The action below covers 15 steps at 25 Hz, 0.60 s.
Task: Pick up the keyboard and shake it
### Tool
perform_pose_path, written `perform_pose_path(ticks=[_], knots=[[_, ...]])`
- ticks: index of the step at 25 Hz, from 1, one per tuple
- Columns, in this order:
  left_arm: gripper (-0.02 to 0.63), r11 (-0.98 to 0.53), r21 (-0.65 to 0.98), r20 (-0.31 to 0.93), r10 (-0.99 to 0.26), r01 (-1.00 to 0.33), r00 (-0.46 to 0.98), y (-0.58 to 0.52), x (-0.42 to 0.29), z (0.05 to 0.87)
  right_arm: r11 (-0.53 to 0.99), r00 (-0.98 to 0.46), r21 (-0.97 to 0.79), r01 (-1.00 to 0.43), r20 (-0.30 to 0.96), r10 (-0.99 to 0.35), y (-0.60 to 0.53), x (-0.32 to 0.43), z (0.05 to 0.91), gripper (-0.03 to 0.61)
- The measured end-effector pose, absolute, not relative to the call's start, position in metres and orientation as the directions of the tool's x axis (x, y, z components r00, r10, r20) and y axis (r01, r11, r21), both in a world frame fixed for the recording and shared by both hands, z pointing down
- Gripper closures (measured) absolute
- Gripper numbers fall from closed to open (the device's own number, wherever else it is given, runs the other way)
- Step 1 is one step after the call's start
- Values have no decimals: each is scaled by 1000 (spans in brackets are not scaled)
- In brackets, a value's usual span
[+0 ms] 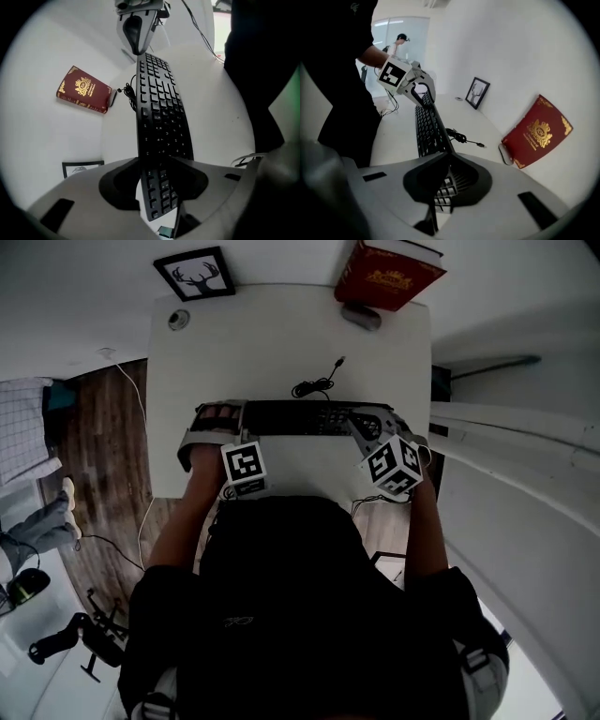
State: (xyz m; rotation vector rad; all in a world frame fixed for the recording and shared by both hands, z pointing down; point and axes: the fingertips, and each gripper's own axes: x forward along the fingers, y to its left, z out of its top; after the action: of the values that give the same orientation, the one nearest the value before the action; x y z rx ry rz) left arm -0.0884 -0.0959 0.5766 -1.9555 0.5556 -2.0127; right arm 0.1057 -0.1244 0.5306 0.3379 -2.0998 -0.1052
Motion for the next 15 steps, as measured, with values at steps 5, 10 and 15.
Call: perform_pose_path(ticks=[5,10,15], knots=[[443,-822,-564,825,-565,-73,-19,-89,-83,566,996,-308,72,58,950,-51,-111,119,543,311],[443,-795,-606,795,-605,-25,-26,-81,-83,565,985,-203,-61,164,975,94,-111,116,570,305],[443,-818,-574,819,-574,-21,0,-74,-82,567,966,-141,-152,208,973,183,-103,114,596,434]])
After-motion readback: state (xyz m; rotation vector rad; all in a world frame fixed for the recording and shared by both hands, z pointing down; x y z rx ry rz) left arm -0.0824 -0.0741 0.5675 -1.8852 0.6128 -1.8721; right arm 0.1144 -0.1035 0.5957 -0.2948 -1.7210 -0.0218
